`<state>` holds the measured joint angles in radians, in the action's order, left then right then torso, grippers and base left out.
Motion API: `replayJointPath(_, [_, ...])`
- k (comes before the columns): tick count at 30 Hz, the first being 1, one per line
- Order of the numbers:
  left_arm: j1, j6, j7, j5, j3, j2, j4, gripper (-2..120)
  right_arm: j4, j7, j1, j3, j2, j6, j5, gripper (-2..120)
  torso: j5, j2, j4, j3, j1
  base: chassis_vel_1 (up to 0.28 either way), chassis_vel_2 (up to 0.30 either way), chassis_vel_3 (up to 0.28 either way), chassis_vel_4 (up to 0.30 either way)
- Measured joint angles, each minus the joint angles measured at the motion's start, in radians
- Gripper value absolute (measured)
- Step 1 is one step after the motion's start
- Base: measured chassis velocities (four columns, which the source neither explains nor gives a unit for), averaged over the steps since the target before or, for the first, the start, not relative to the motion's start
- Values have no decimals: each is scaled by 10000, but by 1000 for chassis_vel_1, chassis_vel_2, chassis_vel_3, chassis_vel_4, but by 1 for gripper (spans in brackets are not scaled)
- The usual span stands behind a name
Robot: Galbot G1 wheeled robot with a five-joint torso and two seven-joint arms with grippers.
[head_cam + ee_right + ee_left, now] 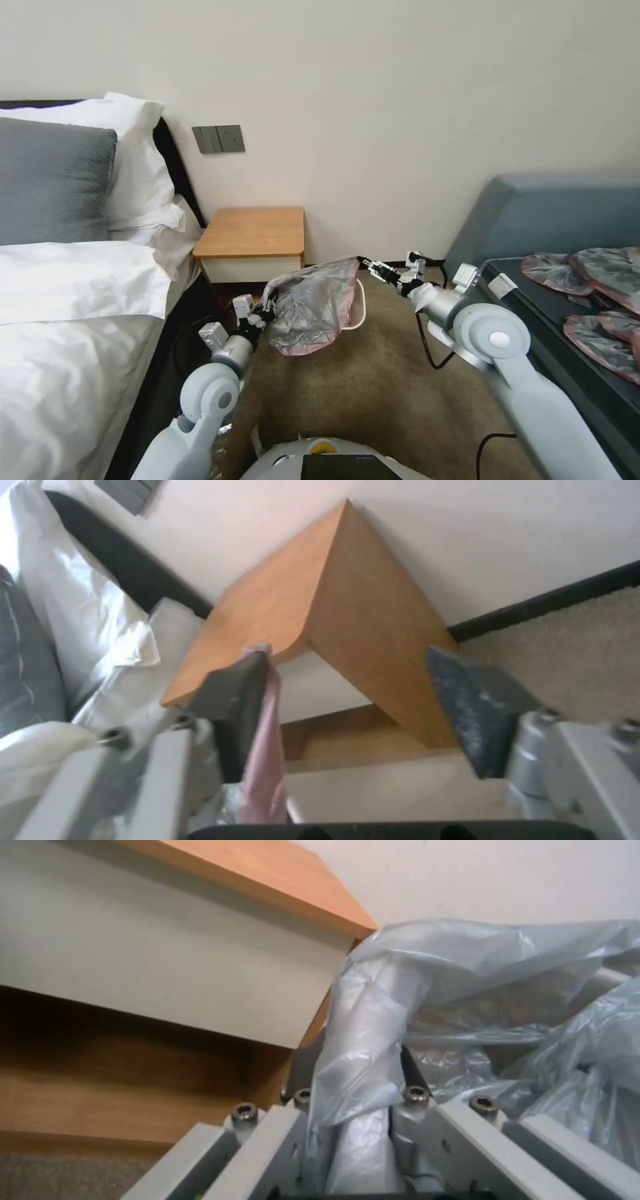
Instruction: Pick up the garbage bag from the table and place it over the trash can.
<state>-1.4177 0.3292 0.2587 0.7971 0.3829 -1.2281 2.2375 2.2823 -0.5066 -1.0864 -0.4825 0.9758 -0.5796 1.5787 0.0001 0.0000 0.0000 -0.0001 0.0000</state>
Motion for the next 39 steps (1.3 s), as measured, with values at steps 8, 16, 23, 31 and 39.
replayJointPath(8, [77,38,61,94,167,-28,-172,5,913,-38,-411,-153,-8,192,29,96,-1,0,0,0,0,0,0,0,0])
replayJointPath(16, [162,52,355,133,177,-30,-246,5,1871,-17,-1165,-385,-13,381,-237,100,-1,0,0,0,0,0,0,0,0])
replayJointPath(23, [237,113,591,-201,122,-39,-183,5,2221,-31,-1787,-193,51,430,-361,100,-1,0,1,0,0,0,0,0,0])
replayJointPath(31, [319,181,590,-609,85,-78,24,5,2206,-905,-2110,484,363,178,49,100,-1,0,0,0,0,0,0,0,0])
replayJointPath(39, [377,276,582,-757,34,-108,169,5,2193,-1172,-2038,1175,688,319,243,100,-1,0,0,0,0,0,0,0,0])
